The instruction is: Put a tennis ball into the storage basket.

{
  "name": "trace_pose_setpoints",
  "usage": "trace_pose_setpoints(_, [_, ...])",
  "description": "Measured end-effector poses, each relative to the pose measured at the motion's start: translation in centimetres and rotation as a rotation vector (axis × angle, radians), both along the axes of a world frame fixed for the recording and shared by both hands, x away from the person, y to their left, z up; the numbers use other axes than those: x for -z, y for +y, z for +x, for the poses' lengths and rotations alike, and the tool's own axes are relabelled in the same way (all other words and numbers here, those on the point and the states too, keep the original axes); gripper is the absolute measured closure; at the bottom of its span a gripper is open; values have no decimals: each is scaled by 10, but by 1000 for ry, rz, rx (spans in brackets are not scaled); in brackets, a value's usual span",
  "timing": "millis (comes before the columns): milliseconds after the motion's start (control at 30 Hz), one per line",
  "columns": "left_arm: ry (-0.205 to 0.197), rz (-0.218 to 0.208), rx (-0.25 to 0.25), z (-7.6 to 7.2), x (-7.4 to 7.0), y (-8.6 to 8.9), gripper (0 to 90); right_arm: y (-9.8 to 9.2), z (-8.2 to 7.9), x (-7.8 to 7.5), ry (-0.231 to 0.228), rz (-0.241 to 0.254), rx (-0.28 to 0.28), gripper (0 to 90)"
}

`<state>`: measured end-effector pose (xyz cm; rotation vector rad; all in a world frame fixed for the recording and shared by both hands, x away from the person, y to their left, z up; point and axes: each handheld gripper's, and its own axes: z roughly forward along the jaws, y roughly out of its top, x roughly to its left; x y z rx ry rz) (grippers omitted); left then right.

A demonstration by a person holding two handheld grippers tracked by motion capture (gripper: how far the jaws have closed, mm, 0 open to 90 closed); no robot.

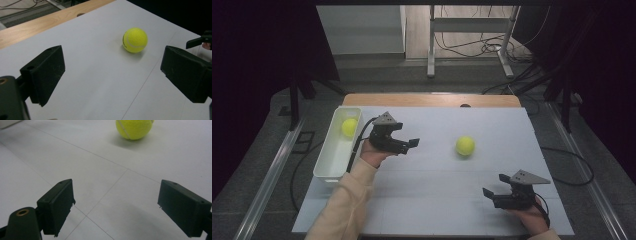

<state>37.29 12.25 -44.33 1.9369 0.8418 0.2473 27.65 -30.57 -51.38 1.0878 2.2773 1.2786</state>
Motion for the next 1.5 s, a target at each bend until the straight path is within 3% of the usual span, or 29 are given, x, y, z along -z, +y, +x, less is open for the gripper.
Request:
trace_pose_setpoints(500, [23,55,41,0,12,-21,64,0,1,-1,3,7,-10,142])
trace_pose_setpoints(1500, [48,107,104,5,28,-68,66,-3,2,-2,11,42,-4,141])
